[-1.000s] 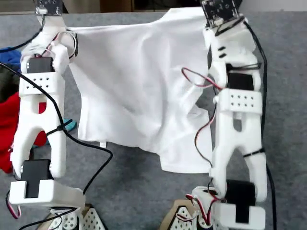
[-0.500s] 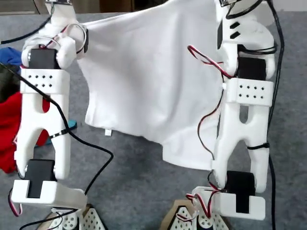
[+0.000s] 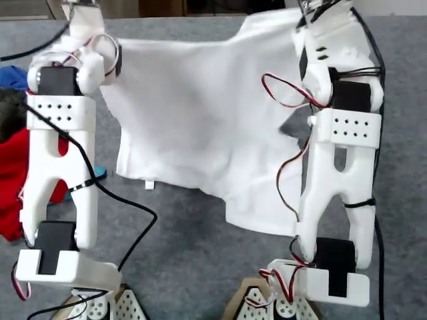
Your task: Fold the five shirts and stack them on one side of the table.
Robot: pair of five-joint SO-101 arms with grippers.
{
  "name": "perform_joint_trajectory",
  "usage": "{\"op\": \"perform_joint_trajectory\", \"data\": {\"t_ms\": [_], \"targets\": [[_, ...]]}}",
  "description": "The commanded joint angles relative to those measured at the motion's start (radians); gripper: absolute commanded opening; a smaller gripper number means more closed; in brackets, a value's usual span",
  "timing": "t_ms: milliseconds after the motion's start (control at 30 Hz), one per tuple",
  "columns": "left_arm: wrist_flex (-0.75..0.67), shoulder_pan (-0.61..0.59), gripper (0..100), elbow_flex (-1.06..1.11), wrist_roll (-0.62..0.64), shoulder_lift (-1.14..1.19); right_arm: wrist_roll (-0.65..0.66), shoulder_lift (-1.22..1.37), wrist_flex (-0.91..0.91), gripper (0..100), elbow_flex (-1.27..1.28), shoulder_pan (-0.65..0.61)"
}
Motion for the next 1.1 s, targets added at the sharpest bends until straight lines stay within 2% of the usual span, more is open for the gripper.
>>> {"op": "perform_joint_trajectory", "data": {"t_ms": [0, 133, 267, 433, 533, 800, 1067], "targets": [[-0.005, 0.003, 2, 0.074, -0.006, -0.007, 0.014, -0.065, 0.129, 0.5, -0.01, 0.022], [0.003, 0.005, 2, 0.187, -0.043, -0.015, 0.087, -0.11, 0.267, 0.5, 0.007, 0.021], [0.028, 0.029, 2, 0.284, -0.115, -0.035, 0.101, -0.226, 0.276, 0.5, 0.07, 0.025], [0.006, 0.041, 2, 0.287, -0.107, -0.133, 0.077, -0.366, 0.146, 0.5, 0.124, 0.062], [-0.049, 0.032, 2, 0.256, -0.041, -0.203, 0.005, -0.429, 0.074, 0.5, 0.101, 0.097], [-0.038, 0.032, 2, 0.222, 0.002, -0.529, -0.012, -0.644, 0.144, 0.5, -0.042, 0.131], [0.126, 0.04, 2, 0.221, -0.003, -0.863, -0.012, -0.877, 0.184, 0.5, -0.124, 0.131]]}}
